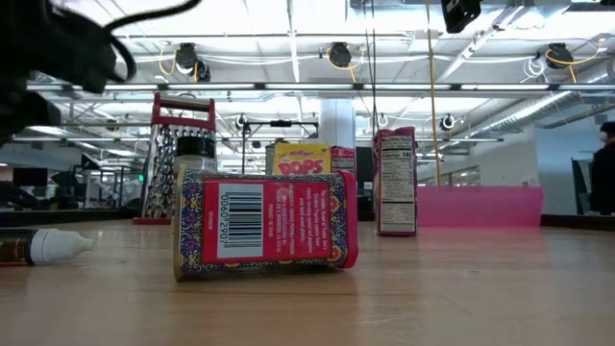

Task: Pick & Place Kitchen Items
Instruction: Put the small brown food coloring bottle into the orange bin

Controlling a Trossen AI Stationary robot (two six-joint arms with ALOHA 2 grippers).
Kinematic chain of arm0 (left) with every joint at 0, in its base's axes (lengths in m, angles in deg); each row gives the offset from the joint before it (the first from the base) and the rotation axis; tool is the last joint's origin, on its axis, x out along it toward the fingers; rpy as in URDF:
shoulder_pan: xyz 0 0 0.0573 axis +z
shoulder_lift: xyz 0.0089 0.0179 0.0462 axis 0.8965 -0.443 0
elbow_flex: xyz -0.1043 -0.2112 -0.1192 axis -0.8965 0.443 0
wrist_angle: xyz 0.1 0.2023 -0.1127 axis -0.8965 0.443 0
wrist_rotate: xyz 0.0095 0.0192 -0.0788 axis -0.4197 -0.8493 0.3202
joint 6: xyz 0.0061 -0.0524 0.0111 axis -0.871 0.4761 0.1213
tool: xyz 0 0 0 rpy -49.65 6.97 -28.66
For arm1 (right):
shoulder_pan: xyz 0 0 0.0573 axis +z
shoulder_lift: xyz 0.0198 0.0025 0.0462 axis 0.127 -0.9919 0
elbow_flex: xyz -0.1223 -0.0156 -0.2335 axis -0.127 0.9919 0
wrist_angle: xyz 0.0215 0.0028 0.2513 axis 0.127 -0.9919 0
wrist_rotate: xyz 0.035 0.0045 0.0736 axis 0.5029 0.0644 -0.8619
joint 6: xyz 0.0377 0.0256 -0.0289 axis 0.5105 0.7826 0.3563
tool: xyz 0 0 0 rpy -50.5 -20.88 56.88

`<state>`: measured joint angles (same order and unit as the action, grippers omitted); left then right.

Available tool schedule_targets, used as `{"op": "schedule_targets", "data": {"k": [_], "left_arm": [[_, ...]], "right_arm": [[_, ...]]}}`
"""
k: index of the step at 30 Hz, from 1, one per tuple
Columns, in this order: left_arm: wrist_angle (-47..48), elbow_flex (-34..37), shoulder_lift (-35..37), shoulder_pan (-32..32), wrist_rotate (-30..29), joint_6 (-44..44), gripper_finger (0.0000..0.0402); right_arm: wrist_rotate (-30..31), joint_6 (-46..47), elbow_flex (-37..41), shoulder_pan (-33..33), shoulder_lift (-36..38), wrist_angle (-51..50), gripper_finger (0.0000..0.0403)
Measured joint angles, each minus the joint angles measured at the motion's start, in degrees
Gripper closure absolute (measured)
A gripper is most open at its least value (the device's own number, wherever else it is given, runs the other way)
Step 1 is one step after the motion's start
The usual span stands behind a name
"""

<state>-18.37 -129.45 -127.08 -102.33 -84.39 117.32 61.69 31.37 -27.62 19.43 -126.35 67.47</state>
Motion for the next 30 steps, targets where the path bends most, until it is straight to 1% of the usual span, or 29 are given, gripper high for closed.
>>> {"op": "schedule_targets", "data": {"k": [2, 5, 7, 11, 17, 21, 24, 26, 30], "left_arm": [[0.1, 0.0, 1.7, 0.1, 0.0, 0.0, 0.0329], [0.1, 0.0, 4.8, 0.4, 0.3, 0.9, 0.0352], [0.0, 0.0, 6.9, 0.4, 1.8, 1.7, 0.0361], [-0.2, 0.0, 11.2, -0.6, 5.5, 5.2, 0.0361], [-0.4, -0.1, 15.3, -4.4, 10.3, 17.5, 0.0331], [-0.4, -0.1, 15.5, -8.8, 12.1, 25.7, 0.0331], [-0.5, -0.1, 15.5, -11.8, 12.1, 32.2, 0.0342], [-0.5, -0.1, 15.5, -13.7, 10.9, 36.8, 0.0347], [-0.6, -0.1, 15.5, -16.8, 10.3, 44.4, 0.0342]], "right_arm": [[0.0, 0.0, 0.0, 0.0, 0.0, -0.1, 0.0303], [0.0, 0.0, 0.0, 0.0, 0.0, -0.2, 0.0303], [0.0, 0.0, 0.0, 0.0, 0.0, -0.2, 0.0303], [0.0, 0.0, 0.0, 0.0, 0.0, -0.4, 0.0303], [0.0, 0.0, 0.0, 0.0, 0.0, -0.4, 0.0303], [0.0, -1.0, 0.0, 0.0, 0.0, -0.4, 0.0303], [0.0, -1.3, 0.0, 0.0, 0.0, -0.4, 0.0303], [0.0, -1.3, 0.0, 0.0, 0.0, -0.4, 0.0303], [0.0, -1.3, 0.0, 0.0, 0.0, -0.4, 0.0303]]}}
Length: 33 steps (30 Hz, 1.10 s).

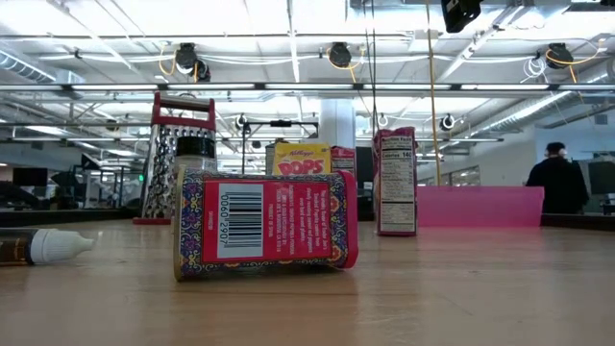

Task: Pick & Place Kitchen Items
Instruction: Put the small brown food coloring bottle into the orange bin, then put the small black food coloring bottle into the orange bin

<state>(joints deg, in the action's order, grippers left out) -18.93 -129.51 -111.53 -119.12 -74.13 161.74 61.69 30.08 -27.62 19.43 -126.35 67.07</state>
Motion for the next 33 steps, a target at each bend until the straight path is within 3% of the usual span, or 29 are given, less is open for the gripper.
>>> {"op": "schedule_targets", "data": {"k": [10, 15, 24, 33], "left_arm": [[0.7, 0.0, 0.0, -3.3, -1.3, 8.9, 0.0277], [1.0, 0.0, 0.0, -3.0, -3.3, 7.8, 0.0248], [-0.2, -0.1, 0.0, 0.8, -18.4, -7.7, 0.0236], [-5.7, -0.1, -2.3, 8.9, -19.6, -27.7, 0.0236]], "right_arm": [[0.0, 0.0, 0.0, 0.0, 0.0, 0.0, 0.0303], [0.0, -0.6, 0.0, 0.0, 0.0, 0.0, 0.0303], [0.0, -0.6, 0.0, 0.0, 0.0, 0.0, 0.0303], [0.0, -0.6, 0.0, 0.0, 0.0, 0.0, 0.0303]]}}
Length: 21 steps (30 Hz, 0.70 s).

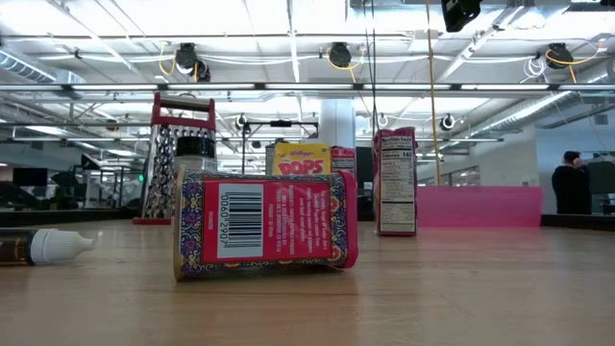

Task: Pick & Place Kitchen Items
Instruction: Put the small black food coloring bottle into the orange bin

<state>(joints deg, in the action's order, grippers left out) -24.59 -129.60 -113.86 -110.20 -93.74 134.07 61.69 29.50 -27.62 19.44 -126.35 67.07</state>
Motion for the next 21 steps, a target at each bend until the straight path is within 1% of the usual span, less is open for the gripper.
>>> {"op": "schedule_targets", "data": {"k": [2, 4, 12, 18, 21], "left_arm": [[-1.1, 0.0, -0.8, 1.4, 0.0, -3.6, 0.0236], [-1.9, 0.0, -1.6, 2.5, 0.3, -5.4, 0.0236], [-2.6, 0.0, -5.9, 4.9, 3.3, -7.3, 0.0236], [-8.4, 0.0, -8.8, 5.3, 3.6, -13.0, 0.0236], [-9.3, 0.0, -10.2, 5.4, 3.6, -13.8, 0.0236]], "right_arm": [[0.0, 0.1, 0.0, 0.0, 0.0, 0.0, 0.0303], [0.0, 0.1, 0.0, 0.0, 0.0, 0.0, 0.0303], [0.0, 0.2, 0.0, 0.0, 0.0, 0.0, 0.0303], [0.0, 0.2, 0.0, 0.0, 0.0, 0.0, 0.0303], [0.0, 0.2, 0.0, 0.0, 0.0, 0.0, 0.0303]]}}
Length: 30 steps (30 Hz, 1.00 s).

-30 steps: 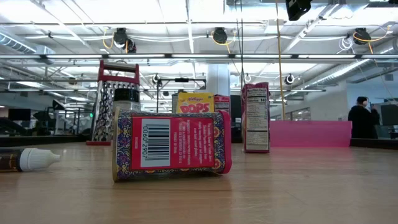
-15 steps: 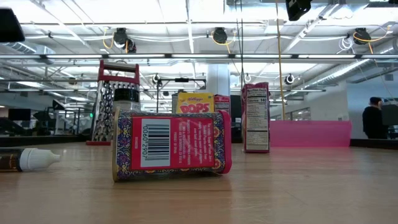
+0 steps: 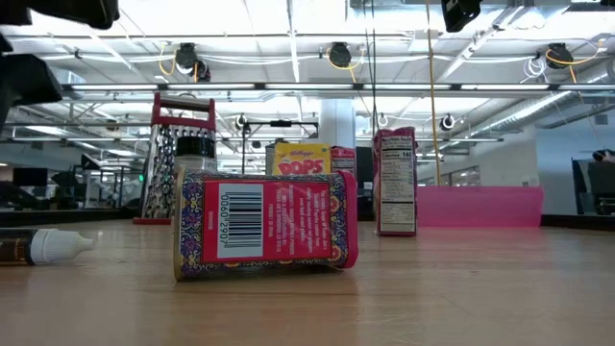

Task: Pick & Place Kitchen Items
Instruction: Put the small black food coloring bottle into the orange bin

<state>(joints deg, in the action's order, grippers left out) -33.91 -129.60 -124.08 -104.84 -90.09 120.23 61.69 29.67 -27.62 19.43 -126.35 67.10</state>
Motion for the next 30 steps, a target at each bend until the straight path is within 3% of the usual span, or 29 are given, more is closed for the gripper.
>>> {"op": "schedule_targets", "data": {"k": [20, 30], "left_arm": [[-1.4, 0.0, -1.2, 0.1, 0.9, 1.3, 0.0236], [-1.7, 0.0, -1.2, -0.4, 5.0, 16.6, 0.0236]], "right_arm": [[0.0, 0.0, 0.0, 0.0, 0.0, 0.0, 0.0303], [0.0, 0.0, 0.0, 0.0, 0.0, 0.0, 0.0303]]}}
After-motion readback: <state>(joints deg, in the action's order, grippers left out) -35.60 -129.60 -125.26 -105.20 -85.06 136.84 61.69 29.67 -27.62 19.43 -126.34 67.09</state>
